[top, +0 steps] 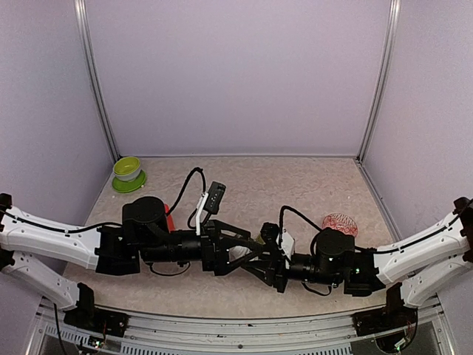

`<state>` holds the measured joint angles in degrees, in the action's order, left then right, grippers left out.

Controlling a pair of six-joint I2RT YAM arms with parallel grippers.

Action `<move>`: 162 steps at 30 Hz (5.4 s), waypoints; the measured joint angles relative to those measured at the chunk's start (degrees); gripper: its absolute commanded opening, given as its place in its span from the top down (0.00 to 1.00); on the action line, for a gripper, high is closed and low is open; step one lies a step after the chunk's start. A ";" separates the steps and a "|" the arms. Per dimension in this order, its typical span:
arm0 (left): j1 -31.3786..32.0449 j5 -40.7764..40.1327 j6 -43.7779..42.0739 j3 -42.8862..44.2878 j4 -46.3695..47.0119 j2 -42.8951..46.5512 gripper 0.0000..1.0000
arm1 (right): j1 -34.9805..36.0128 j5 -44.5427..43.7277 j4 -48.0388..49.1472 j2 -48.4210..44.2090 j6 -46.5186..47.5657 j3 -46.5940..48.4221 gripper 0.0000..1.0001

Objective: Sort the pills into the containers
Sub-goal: Screw the lid of the pill bottle onto the pill bottle.

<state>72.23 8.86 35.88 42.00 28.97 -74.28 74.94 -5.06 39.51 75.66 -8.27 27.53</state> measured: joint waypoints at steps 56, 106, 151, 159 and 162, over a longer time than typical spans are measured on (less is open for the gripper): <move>0.92 -8.24 0.83 -2.21 -5.90 2.25 0.01 | 1.18 0.68 -0.48 1.11 0.35 2.78 0.79; -4.04 2.69 7.34 6.32 -21.66 -1.75 0.62 | 1.44 -4.26 -13.14 -9.79 9.53 0.83 0.80; -2.62 2.78 -2.19 -0.37 -9.81 6.19 0.01 | 1.64 6.38 -17.09 -12.04 -7.30 4.96 0.79; -2.71 -1.14 5.46 -0.59 -8.31 6.08 0.01 | 2.62 -0.74 -17.53 -10.51 -5.46 6.27 0.80; -2.67 -1.38 6.40 -0.59 -7.69 5.49 0.01 | 2.67 -2.99 -17.42 -10.47 -4.96 6.49 0.80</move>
<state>69.56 7.49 42.28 41.41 21.28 -68.79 77.60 -8.05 22.09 65.19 -13.23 34.02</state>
